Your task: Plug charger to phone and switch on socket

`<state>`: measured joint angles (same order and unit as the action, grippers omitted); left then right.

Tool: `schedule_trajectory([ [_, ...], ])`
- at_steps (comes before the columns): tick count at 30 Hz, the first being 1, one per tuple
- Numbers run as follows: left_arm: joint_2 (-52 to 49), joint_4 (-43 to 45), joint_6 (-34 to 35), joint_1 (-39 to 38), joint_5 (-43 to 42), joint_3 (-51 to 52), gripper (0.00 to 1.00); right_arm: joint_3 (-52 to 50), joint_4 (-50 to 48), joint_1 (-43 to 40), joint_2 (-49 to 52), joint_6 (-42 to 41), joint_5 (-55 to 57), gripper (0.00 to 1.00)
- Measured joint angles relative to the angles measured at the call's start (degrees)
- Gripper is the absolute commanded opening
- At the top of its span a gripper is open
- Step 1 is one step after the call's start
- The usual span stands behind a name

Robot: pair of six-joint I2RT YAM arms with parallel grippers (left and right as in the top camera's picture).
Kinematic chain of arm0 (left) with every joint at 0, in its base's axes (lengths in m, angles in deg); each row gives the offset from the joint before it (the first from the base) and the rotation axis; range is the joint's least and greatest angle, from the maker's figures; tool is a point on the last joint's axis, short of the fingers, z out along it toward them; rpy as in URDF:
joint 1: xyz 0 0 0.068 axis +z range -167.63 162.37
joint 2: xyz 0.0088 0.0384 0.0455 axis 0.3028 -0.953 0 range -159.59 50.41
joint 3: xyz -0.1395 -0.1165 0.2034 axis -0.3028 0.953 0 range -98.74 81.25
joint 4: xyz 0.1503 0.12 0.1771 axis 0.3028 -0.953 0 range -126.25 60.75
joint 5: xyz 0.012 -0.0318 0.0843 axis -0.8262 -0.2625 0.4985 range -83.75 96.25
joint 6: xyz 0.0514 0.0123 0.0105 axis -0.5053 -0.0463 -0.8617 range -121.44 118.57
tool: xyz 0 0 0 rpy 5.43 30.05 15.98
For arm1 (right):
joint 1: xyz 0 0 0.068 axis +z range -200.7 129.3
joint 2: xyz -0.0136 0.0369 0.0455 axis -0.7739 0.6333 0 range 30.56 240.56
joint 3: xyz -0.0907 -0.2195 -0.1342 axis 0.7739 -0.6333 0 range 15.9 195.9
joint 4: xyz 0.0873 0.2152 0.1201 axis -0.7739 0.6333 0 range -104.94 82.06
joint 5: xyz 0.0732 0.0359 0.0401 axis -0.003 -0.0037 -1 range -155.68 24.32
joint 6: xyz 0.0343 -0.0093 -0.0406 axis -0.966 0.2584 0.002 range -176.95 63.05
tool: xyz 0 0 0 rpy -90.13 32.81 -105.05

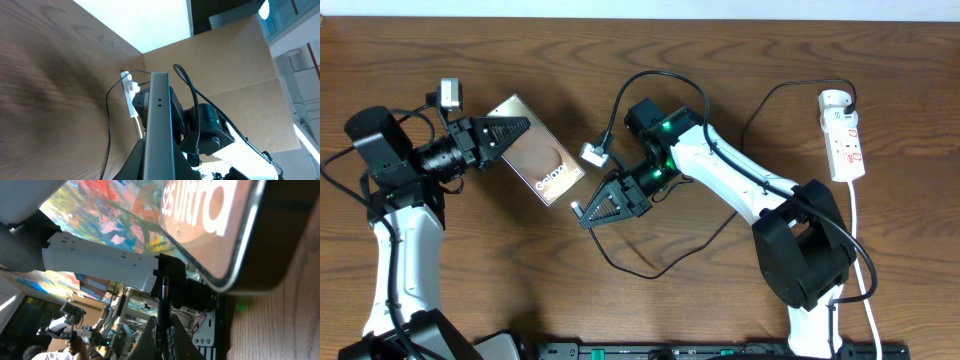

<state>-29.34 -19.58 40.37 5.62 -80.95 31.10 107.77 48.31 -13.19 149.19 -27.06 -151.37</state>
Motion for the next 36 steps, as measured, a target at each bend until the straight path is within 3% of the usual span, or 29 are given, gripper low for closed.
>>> schedule_trajectory([
  [36, 0.00, 0.48, -0.24, -3.48, -0.13, 0.00, 0.07, 0.00, 0.00, -2.14, 0.00, 0.33, -0.83, 0.01],
])
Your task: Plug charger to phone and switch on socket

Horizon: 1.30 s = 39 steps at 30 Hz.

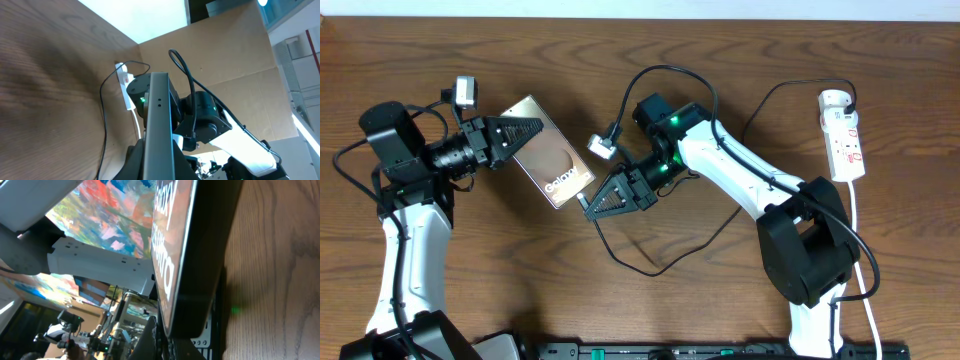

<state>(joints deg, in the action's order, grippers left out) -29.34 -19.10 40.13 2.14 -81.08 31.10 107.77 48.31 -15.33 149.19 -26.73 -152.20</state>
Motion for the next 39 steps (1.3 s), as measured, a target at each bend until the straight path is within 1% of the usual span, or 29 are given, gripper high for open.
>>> schedule_trajectory([
  [21, 0.00, 0.35, -1.11, -1.29, 0.46, 0.00, 0.07, 0.00, 0.31, 0.00, 0.00, 0.04, 0.42, 0.01],
  [32, 0.00, 0.44, -1.64, -3.91, 1.68, 0.00, 0.07, 0.00, 0.70, 0.00, 0.00, 0.20, 1.40, 0.01],
  [39, 0.00, 0.42, -2.21, -4.13, 1.73, 0.00, 0.07, -0.02, 1.51, 0.00, 0.00, 0.20, 1.73, 0.01],
])
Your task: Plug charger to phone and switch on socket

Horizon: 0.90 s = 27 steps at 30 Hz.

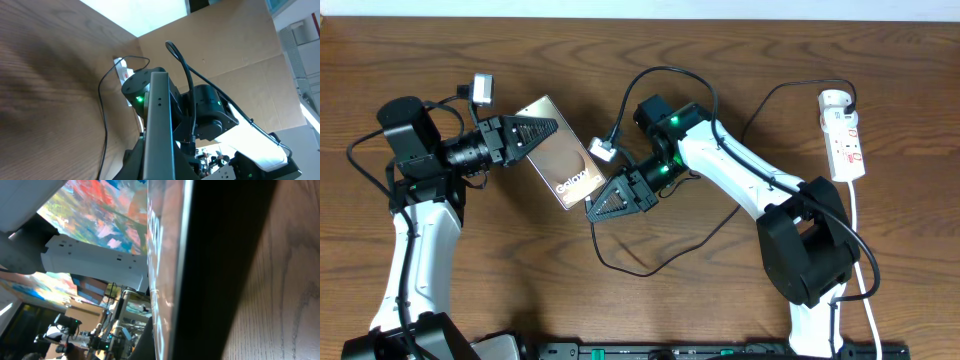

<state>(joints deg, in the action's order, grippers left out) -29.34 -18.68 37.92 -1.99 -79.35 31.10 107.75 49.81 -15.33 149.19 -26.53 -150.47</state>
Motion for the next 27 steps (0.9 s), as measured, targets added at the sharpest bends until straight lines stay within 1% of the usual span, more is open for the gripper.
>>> schedule_trajectory([
  [13, 0.00, 1.79, -0.20, -0.37, -0.07, 0.00, 0.08, 0.00, 0.63, -0.50, 0.00, 0.00, 0.17, 0.01],
  [27, 0.00, 1.88, -0.20, 0.98, -1.05, 0.00, 0.08, 0.00, 0.70, -1.07, 0.00, 0.00, -0.11, 0.01],
])
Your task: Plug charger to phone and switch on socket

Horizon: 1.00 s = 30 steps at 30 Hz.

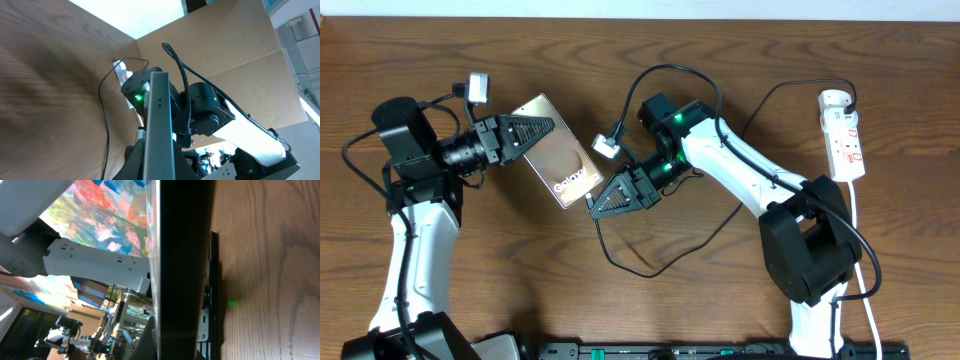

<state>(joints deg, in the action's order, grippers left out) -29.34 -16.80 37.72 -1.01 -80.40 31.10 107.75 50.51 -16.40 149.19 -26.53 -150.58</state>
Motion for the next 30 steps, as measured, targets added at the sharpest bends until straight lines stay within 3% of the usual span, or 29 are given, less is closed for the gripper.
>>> schedule_trajectory([
  [30, 0.00, 0.02, -0.02, 0.15, 0.39, 0.00, 0.07, 0.00, 0.68, -1.09, 0.00, 0.00, 0.11, 0.01],
])
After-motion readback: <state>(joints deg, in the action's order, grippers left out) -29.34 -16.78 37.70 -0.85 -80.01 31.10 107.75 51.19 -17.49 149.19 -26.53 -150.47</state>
